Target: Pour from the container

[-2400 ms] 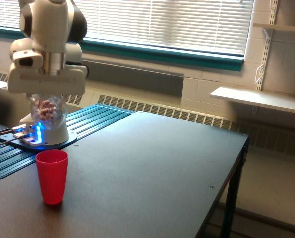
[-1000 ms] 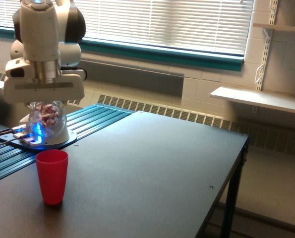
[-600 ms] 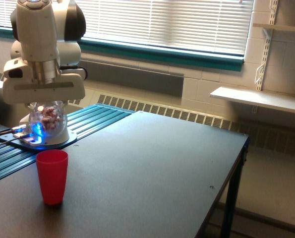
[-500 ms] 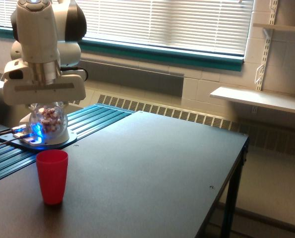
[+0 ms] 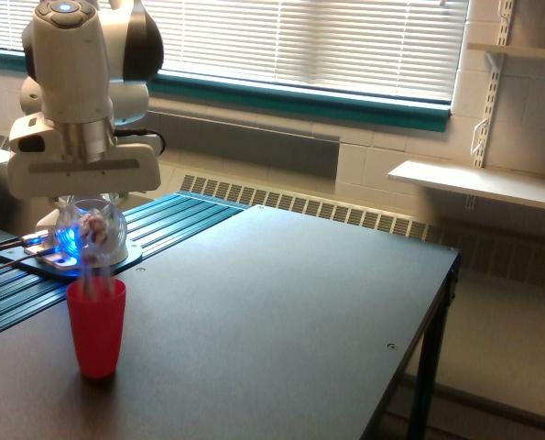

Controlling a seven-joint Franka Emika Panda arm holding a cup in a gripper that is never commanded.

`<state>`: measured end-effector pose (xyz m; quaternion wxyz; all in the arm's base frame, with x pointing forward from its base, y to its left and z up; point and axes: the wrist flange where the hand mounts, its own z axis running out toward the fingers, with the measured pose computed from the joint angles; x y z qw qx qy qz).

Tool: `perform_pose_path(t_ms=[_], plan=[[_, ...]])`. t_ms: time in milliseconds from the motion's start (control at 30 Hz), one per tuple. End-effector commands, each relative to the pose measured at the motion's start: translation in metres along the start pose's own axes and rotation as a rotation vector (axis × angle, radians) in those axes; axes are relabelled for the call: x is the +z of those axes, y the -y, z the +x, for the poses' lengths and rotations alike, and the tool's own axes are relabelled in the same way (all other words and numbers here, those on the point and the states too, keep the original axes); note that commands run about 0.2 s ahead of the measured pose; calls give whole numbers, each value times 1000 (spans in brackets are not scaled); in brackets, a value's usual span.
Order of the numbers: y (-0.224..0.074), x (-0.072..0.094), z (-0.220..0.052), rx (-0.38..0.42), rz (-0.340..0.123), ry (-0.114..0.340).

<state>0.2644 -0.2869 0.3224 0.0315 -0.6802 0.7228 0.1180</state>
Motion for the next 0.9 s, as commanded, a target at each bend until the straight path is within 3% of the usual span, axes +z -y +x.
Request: perform_pose_path(t_ms=[33,600,900], plan=[[6,0,-3,0,-6,6],[10,7,-13,-17,-17,23],[11,9,-19,-11,-41,-23]])
